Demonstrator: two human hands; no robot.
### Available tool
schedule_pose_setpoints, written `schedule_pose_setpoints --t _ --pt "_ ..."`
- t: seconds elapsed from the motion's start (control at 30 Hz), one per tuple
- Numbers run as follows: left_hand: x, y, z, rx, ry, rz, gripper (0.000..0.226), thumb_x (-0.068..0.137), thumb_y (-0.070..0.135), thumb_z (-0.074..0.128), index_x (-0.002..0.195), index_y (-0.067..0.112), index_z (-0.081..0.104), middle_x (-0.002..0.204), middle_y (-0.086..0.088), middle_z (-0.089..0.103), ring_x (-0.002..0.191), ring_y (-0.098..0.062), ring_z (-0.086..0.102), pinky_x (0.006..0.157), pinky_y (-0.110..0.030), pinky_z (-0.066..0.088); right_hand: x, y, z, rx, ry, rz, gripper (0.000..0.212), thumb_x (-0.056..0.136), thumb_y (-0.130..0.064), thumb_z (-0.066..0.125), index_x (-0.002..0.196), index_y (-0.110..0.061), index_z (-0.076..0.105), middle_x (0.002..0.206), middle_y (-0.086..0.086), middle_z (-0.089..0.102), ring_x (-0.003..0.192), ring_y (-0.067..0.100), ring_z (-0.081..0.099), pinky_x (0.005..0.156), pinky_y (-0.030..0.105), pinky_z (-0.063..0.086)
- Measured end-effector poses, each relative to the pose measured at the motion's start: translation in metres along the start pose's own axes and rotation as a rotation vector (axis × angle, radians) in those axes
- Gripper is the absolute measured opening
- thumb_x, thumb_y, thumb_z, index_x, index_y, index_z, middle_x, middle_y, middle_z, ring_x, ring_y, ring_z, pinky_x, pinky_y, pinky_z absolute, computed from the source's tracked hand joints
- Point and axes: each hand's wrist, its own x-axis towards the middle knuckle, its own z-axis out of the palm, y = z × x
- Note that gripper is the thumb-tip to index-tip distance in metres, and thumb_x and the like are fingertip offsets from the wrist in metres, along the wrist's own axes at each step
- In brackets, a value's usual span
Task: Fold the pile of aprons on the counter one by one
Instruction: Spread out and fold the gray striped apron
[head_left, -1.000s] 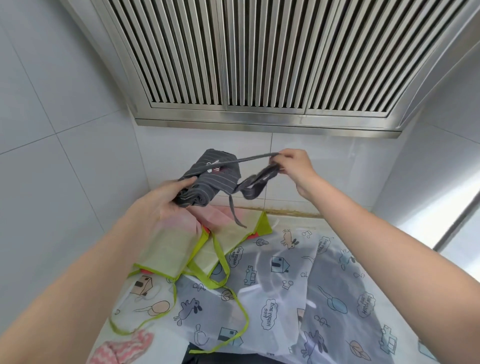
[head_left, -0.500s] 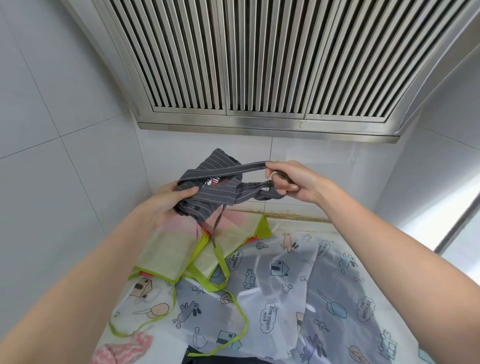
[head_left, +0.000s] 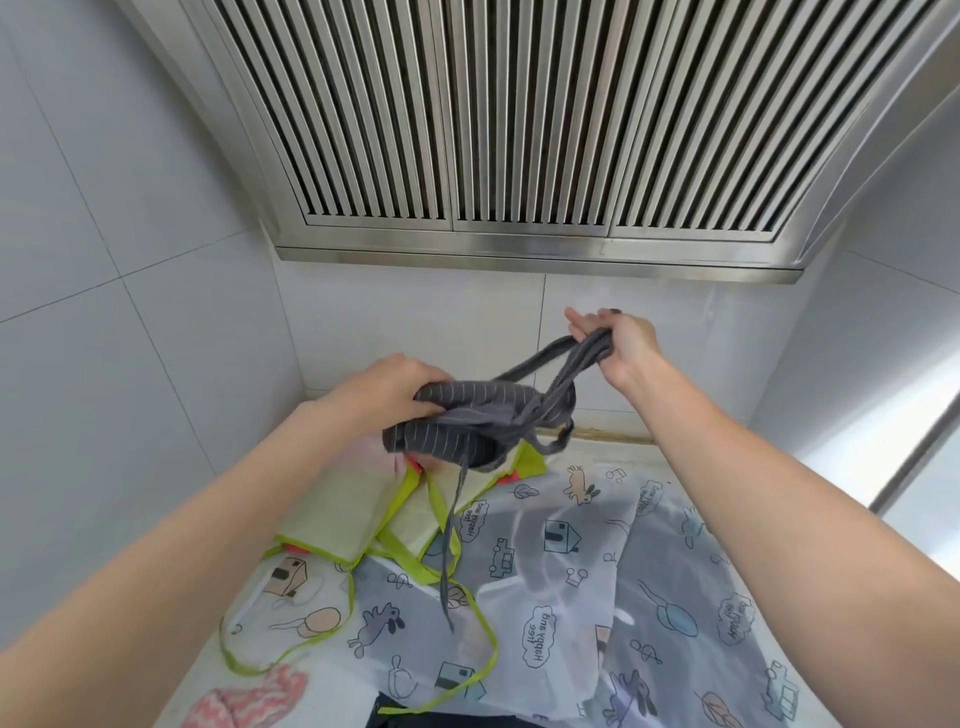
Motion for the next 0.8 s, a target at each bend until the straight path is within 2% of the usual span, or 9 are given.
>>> schedule_pose_setpoints --t 0.13,0.2,0.27,0.33,0.43,0.5,0.6,0.67,0.8 --pt "0.0 -0.01 -0.004 -0.293 0.34 -0.06 0.022 0.087 0.013 0.066 0.107 0.005 0.067 0.091 -0.006 0.068 0.088 -0.024 0.064 0.07 -0.015 0.045 0.005 0.005 -0.036 -0.535 0.111 0.129 0.015 0.089 0.015 0.043 0.084 0.002 0.048 0.072 0.017 0.061 0.042 0.021 0.063 0.053 0.035 0.057" --pt "0.001 -0.014 -0.005 -0.607 0.424 -0.18 0.02 0.086 0.013 0.066 0.106 0.009 0.067 0.092 -0.007 0.068 0.089 -0.025 0.065 0.083 -0.027 0.053 -0.001 0.012 -0.048 -0.924 0.046 0.286 0.01 0.087 0.01 0.052 0.081 0.002 0.054 0.075 0.017 0.062 0.041 0.019 0.062 0.044 0.03 0.055" --pt "0.001 -0.015 -0.007 -0.926 0.475 -0.284 0.018 0.087 0.012 0.064 0.105 0.01 0.066 0.091 -0.01 0.069 0.088 -0.03 0.066 0.088 -0.044 0.053 -0.009 0.018 -0.054 -1.315 -0.101 0.409 0.007 0.088 -0.001 0.058 0.082 0.0 0.06 0.083 0.013 0.066 0.051 0.015 0.063 0.053 0.025 0.056" --pt "0.001 -0.01 -0.01 -1.144 0.505 -0.332 0.018 0.088 0.012 0.063 0.106 0.008 0.065 0.082 -0.004 0.071 0.078 -0.023 0.067 0.085 -0.041 0.053 -0.015 0.023 -0.053 -1.602 -0.225 0.419 0.005 0.089 -0.003 0.057 0.089 0.0 0.061 0.094 0.012 0.067 0.062 0.015 0.063 0.068 0.028 0.057" --pt "0.002 0.001 -0.016 -1.337 0.473 -0.324 0.006 0.089 0.011 0.06 0.092 0.013 0.065 0.07 0.004 0.072 0.066 -0.011 0.067 0.078 -0.031 0.053 -0.015 0.032 -0.046 -1.906 -0.321 0.147 0.027 0.087 -0.003 0.06 0.113 -0.002 0.054 0.113 0.014 0.056 0.095 0.025 0.057 0.085 0.033 0.05" --pt "0.005 0.008 -0.021 -1.374 0.404 -0.29 0.006 0.09 0.01 0.059 0.09 0.014 0.064 0.07 0.004 0.072 0.068 -0.011 0.066 0.071 -0.025 0.054 -0.019 0.033 -0.032 -1.625 -0.334 -0.045 0.032 0.087 -0.003 0.059 0.119 -0.003 0.053 0.118 0.014 0.055 0.107 0.029 0.054 0.091 0.034 0.046" --pt "0.008 0.018 -0.028 -1.325 0.267 -0.218 0.009 0.091 0.01 0.058 0.094 0.015 0.064 0.076 0.004 0.073 0.071 -0.009 0.069 0.069 -0.019 0.056 -0.034 0.037 -0.005 -0.814 -0.533 0.208 0.021 0.097 0.002 0.039 0.104 -0.002 0.059 0.102 0.013 0.063 0.092 0.025 0.061 0.097 0.043 0.047" --pt "0.011 0.021 -0.032 -1.269 0.226 -0.209 0.011 0.09 0.011 0.059 0.098 0.016 0.065 0.078 0.003 0.074 0.072 -0.008 0.069 0.069 -0.018 0.056 -0.041 0.042 0.005 -0.686 -0.664 0.354 0.025 0.101 -0.004 0.035 0.101 -0.009 0.059 0.098 0.008 0.066 0.089 0.021 0.062 0.095 0.04 0.047" --pt "0.014 0.017 -0.039 -1.234 0.218 -0.27 0.007 0.089 0.011 0.061 0.095 0.014 0.065 0.073 0.002 0.073 0.066 -0.009 0.069 0.064 -0.018 0.056 -0.04 0.04 0.006 -0.633 -0.585 0.431 0.023 0.101 -0.014 0.036 0.094 -0.01 0.057 0.093 0.01 0.063 0.083 0.024 0.061 0.081 0.035 0.05"
